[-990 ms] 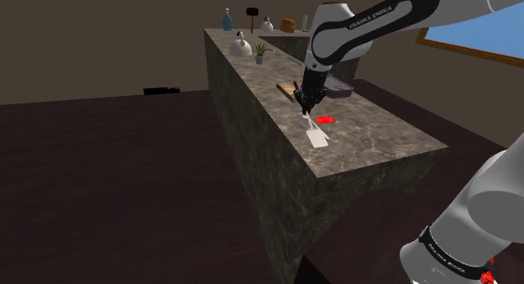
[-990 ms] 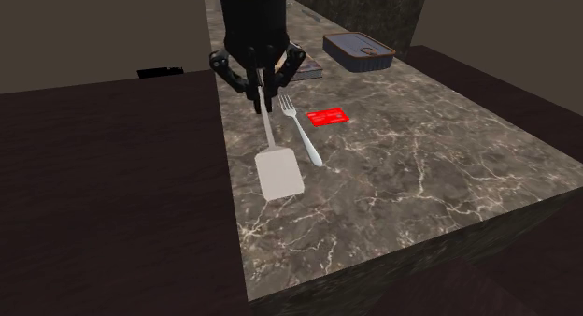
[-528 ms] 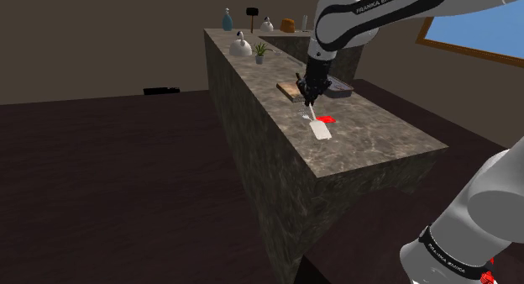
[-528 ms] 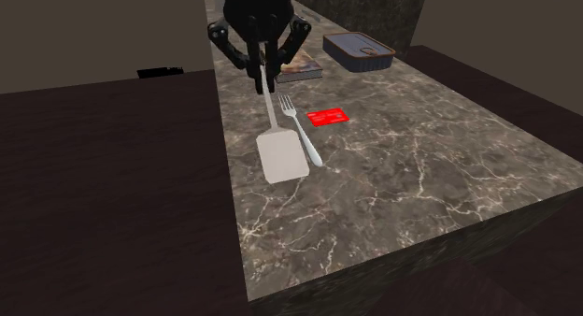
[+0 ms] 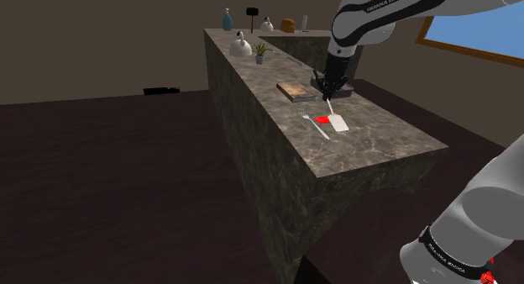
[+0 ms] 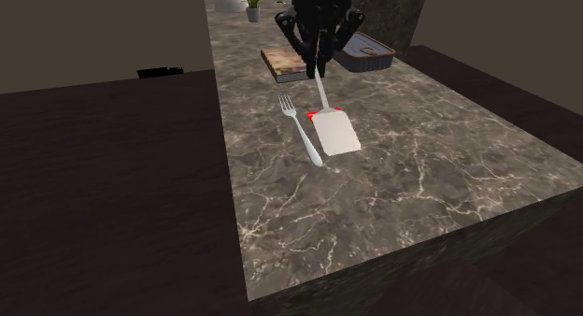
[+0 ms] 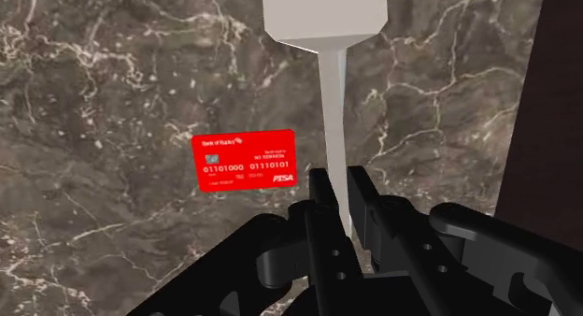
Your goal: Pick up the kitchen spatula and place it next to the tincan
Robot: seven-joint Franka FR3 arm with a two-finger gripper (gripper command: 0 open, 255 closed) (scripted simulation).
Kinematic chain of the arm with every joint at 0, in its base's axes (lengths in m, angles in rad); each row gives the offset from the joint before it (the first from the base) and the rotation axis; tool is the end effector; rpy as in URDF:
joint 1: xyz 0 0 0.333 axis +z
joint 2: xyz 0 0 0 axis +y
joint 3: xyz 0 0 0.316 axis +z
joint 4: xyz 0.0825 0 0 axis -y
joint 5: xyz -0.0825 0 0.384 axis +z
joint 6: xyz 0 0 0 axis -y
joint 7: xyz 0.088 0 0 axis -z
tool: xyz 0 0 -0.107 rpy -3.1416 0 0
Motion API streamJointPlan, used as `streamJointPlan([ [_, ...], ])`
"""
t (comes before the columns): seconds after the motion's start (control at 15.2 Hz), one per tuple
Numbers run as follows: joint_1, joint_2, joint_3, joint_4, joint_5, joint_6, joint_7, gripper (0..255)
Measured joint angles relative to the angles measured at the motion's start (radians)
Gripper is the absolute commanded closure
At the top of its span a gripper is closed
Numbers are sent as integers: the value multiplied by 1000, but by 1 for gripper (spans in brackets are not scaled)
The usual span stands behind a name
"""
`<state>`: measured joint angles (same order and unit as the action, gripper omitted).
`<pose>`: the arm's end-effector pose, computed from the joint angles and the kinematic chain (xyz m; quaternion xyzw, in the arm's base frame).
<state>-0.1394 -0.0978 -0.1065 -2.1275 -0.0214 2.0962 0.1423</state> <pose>0.5107 -0.1303 0.4582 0.9817 -0.1877 0.0327 0.0059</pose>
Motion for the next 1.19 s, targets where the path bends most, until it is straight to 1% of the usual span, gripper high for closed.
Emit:
streamJointPlan([
  [0.33,-56,31,-69,40,8,-8,-129,255],
  [0.46,-80,64,-97,71,18,-7,-185,255],
  [1.12,-199,221,-202,265,84,-53,-434,255],
  [1.19,-214,250,-210,303,96,-65,-459,255],
])
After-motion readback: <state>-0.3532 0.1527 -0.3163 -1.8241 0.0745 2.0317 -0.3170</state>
